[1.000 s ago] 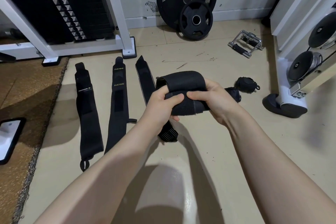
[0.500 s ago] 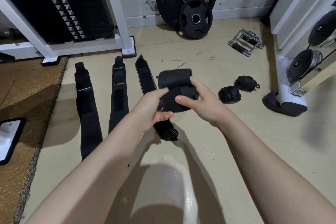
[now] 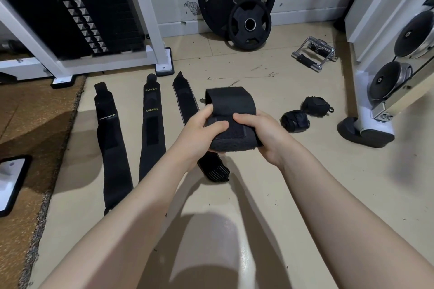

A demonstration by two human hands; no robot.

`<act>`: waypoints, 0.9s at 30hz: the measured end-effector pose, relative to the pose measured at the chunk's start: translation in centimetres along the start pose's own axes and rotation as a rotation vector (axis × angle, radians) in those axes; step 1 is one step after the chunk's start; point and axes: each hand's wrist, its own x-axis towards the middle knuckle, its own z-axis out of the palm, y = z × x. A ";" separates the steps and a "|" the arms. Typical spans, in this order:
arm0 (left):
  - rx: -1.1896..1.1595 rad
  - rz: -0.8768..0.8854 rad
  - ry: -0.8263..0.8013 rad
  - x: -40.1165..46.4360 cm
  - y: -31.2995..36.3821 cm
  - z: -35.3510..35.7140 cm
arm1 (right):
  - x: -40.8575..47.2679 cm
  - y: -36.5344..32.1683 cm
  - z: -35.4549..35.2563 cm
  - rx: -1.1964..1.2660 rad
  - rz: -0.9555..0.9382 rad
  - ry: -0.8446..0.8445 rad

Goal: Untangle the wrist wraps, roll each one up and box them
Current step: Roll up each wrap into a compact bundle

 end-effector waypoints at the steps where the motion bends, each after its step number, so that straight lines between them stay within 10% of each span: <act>1: 0.001 -0.010 0.003 0.0 -0.1 0.1 | -0.1 -0.1 -0.1 0.029 -0.009 -0.002; 8: -0.026 -0.187 0.049 0.3 0.0 0.6 | -0.2 0.4 -0.5 -0.143 -0.092 -0.011; 14: -0.070 -0.335 0.098 0.7 -0.5 -0.1 | -0.9 0.4 -1.2 -0.321 -0.077 -0.379; 20: -0.112 -0.471 0.146 0.5 0.0 -0.1 | -0.5 0.7 -0.7 -0.254 -0.119 -0.181; 27: 0.055 -0.238 -0.225 0.2 -0.1 -1.1 | -0.3 0.7 -1.1 -0.173 0.005 -0.073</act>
